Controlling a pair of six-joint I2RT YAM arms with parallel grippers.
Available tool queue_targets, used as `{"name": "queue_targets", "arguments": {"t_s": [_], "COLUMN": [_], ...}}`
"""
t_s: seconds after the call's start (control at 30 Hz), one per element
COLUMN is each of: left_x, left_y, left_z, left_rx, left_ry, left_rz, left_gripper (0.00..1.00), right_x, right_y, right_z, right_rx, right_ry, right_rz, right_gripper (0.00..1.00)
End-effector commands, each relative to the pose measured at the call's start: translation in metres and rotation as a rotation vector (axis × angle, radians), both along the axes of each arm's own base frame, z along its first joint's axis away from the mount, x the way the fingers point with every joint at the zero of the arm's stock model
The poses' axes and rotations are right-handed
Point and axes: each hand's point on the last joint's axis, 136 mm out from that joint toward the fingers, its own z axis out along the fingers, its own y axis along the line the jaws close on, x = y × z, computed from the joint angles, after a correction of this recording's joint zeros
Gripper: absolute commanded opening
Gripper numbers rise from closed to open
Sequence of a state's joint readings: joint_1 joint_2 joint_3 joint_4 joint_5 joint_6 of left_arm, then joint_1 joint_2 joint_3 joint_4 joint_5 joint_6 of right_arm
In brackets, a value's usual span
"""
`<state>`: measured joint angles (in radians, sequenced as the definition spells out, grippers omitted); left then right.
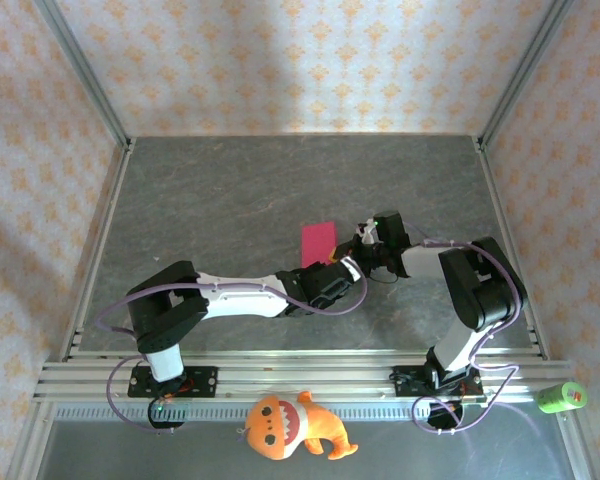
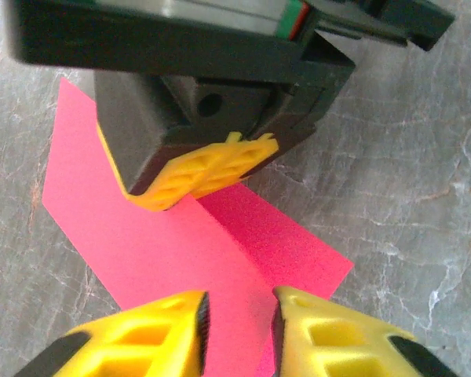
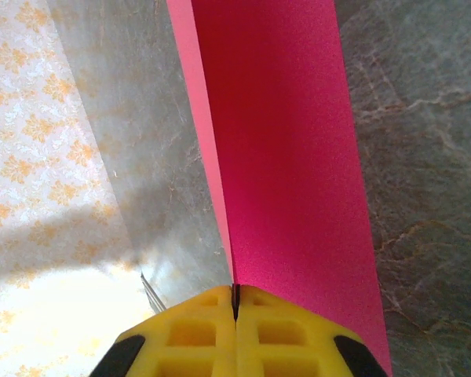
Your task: Fold a paper plane with a square sheet of paper (pick it up from the middle)
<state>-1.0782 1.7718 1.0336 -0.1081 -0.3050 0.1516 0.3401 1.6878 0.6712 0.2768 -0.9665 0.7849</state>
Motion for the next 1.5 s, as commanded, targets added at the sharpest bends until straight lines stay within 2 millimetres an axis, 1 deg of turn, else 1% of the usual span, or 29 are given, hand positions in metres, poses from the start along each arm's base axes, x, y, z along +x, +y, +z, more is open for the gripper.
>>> {"name": "queue_targets", "arguments": {"t_s": [0.0,0.07,0.17,0.2,0.23,0.3,0.37,0.47,0.57,0.63,0.67,0.73,0.87,0.97,1.07,1.2,1.3,1.47], "left_x": [0.005,0.004,0.002,0.001,0.0,-0.003,-0.004,-0.003,0.001,0.002,0.003,0.004,0.005,0.005,0.005,0.004,0.004,0.002], "left_y": [-0.003,-0.003,-0.004,-0.005,-0.007,-0.01,-0.014,-0.013,-0.011,-0.01,-0.01,-0.011,-0.015,-0.018,-0.02,-0.022,-0.02,-0.016], "left_z": [0.001,0.001,0.004,0.006,0.008,0.01,0.013,0.016,0.018,0.018,0.019,0.02,0.023,0.027,0.034,0.041,0.039,0.032], "left_rx": [0.013,0.009,-0.02,-0.035,-0.057,-0.121,-0.22,-0.354,-0.473,-0.522,-0.546,-0.596,-0.687,-0.736,-0.776,-0.823,-0.822,-0.805], "left_ry": [-0.026,-0.024,-0.016,-0.011,0.0,0.053,0.146,0.28,0.395,0.441,0.461,0.502,0.561,0.589,0.599,0.608,0.61,0.617], "left_rz": [0.008,0.005,0.004,0.001,-0.004,-0.015,-0.025,-0.024,-0.02,-0.012,-0.01,0.0,0.01,0.02,0.026,0.036,0.048,0.062], "left_gripper": [0.18,0.1,0.01,0.0,0.0,0.0,0.0,0.0,0.0,0.0,0.0,0.0,0.0,0.0,0.0,0.0,0.0,0.0], "right_x": [-0.003,-0.003,-0.002,-0.001,0.001,0.005,0.01,0.01,0.007,0.002,-0.001,-0.009,-0.028,-0.036,-0.041,-0.047,-0.048,-0.042], "right_y": [0.002,0.002,-0.001,-0.003,-0.007,-0.022,-0.043,-0.07,-0.089,-0.099,-0.098,-0.085,-0.061,-0.052,-0.04,-0.026,-0.016,-0.015], "right_z": [0.002,0.003,0.004,0.005,0.005,0.001,-0.002,-0.002,0.0,0.001,0.003,0.007,0.003,0.0,0.005,0.004,0.002,-0.008], "right_rx": [0.007,0.007,-0.004,-0.02,-0.049,-0.144,-0.247,-0.323,-0.383,-0.423,-0.413,-0.343,-0.207,-0.176,-0.135,-0.1,-0.095,-0.119], "right_ry": [-0.011,-0.012,-0.022,-0.031,-0.042,-0.057,-0.079,-0.104,-0.155,-0.169,-0.17,-0.157,-0.073,-0.062,-0.066,-0.038,-0.033,-0.022], "right_rz": [0.005,0.005,-0.004,-0.009,-0.023,-0.08,-0.151,-0.246,-0.293,-0.322,-0.315,-0.258,-0.166,-0.135,-0.102,-0.07,-0.051,-0.066], "right_gripper": [0.03,0.05,0.09,0.12,0.18,0.27,0.31,0.33,0.33,0.32,0.31,0.29,0.2,0.14,0.1,0.05,0.02,0.01]}}
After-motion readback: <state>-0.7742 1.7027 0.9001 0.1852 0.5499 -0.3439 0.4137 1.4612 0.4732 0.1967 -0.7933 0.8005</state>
